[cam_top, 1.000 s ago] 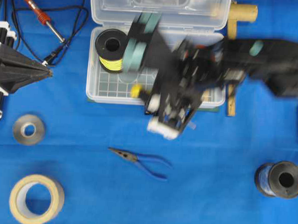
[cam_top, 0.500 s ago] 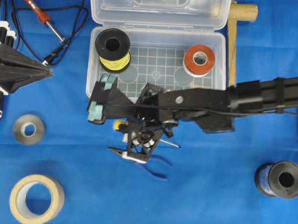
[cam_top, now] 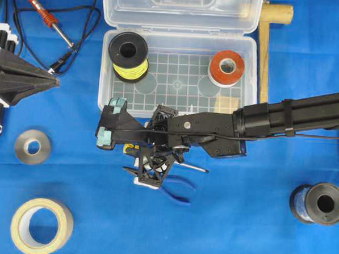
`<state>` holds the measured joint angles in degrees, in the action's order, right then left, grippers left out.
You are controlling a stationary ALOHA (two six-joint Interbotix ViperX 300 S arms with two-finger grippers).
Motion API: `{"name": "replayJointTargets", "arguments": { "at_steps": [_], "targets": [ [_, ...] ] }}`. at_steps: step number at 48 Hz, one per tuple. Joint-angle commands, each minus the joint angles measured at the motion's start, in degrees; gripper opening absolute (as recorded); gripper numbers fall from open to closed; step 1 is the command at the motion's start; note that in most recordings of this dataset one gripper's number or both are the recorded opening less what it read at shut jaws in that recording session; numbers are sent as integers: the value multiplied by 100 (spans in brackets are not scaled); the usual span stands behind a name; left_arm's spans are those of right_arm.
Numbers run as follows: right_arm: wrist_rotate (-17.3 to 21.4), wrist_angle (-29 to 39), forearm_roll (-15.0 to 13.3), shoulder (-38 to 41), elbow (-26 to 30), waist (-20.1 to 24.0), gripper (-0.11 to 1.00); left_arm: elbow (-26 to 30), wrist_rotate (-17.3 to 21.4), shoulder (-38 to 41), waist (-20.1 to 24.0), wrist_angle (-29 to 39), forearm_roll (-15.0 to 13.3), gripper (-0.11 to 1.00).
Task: Pick the screwdriver from the toolbox among several items.
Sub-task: 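Carry the screwdriver right and lay it on the table below the toolbox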
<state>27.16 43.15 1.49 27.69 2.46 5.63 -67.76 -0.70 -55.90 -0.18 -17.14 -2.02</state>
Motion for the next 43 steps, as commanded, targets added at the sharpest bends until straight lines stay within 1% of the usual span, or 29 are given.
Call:
{"name": "replayJointTargets", "arguments": {
  "at_steps": [1,2,3,9,11,12,18,23,26,27,29,35,36,43],
  "targets": [
    [0,26,-9,-176,132,0,29,97,-9,26,0,-26,0,0],
    [0,53,-9,-193,132,0,30,97,-9,18,0,-26,0,0],
    [-9,70,-9,-229,132,9,35,97,-9,18,0,-26,-9,0],
    [-123,334,-53,-650,105,44,72,88,-9,18,0,0,-9,0],
    [-123,413,-123,-853,70,44,78,97,-9,9,0,9,-9,0],
    [-114,439,-176,-967,44,62,79,97,-9,9,0,9,0,0],
    [-44,501,-571,-1767,-255,149,71,88,-9,-44,-9,35,-9,0],
    [26,483,-976,-2443,-642,246,72,88,-18,-114,-62,79,-9,0],
    [105,448,-1248,-2874,-976,299,72,79,-9,-149,-97,105,-9,0],
    [149,404,-1389,-3103,-1151,308,72,79,-9,-158,-114,123,-9,0],
    [237,308,-1564,-3401,-1415,334,72,88,-18,-167,-132,149,-9,0],
    [606,-185,-1986,-4315,-2382,352,72,88,-9,-202,-202,193,-9,0],
    [686,-325,-2092,-4553,-2619,352,72,88,-18,-202,-211,185,-9,0],
    [1011,-888,-2417,-5792,-3709,352,72,88,-9,-202,-237,158,-9,0]
  ]
}}
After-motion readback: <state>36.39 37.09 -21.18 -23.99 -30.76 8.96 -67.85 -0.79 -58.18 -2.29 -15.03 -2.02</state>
